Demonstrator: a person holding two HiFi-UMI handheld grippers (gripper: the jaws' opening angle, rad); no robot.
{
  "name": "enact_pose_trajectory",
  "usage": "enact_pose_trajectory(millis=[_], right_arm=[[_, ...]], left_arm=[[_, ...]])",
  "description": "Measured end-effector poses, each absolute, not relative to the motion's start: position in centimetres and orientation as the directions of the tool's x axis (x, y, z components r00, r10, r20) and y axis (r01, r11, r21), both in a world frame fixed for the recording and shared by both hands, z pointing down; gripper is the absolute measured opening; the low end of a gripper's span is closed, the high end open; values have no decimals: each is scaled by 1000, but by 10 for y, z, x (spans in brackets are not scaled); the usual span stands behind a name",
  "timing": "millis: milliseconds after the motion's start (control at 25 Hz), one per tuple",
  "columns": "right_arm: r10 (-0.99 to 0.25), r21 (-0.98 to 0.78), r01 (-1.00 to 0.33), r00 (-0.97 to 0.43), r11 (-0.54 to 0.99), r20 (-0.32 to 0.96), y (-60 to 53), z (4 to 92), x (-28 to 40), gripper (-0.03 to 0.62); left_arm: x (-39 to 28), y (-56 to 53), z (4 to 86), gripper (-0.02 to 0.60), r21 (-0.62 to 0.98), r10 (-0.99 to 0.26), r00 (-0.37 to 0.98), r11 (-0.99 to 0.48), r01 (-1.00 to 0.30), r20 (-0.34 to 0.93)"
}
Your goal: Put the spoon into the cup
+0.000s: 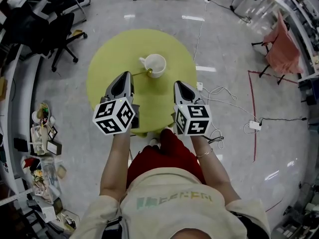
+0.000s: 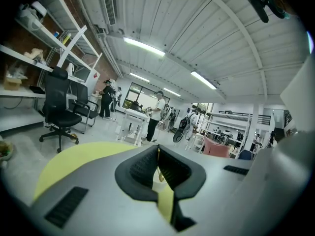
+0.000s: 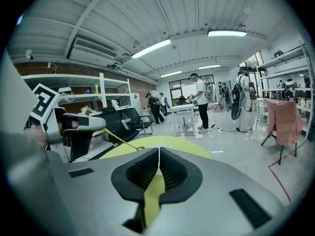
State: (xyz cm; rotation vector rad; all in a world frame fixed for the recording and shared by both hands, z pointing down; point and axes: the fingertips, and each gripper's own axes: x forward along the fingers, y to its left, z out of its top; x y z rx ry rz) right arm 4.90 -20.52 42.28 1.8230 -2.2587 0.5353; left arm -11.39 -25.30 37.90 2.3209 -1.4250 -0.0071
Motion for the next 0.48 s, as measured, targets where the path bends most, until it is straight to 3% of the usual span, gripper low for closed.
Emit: enact_pose_trajectory(millis=[480], right_arm=[[-881,-158,-965,-257,210,398,-249,432,69,37]], left_arm=[[-89,-303,394,23,337,-852,460,-368,-867,252]])
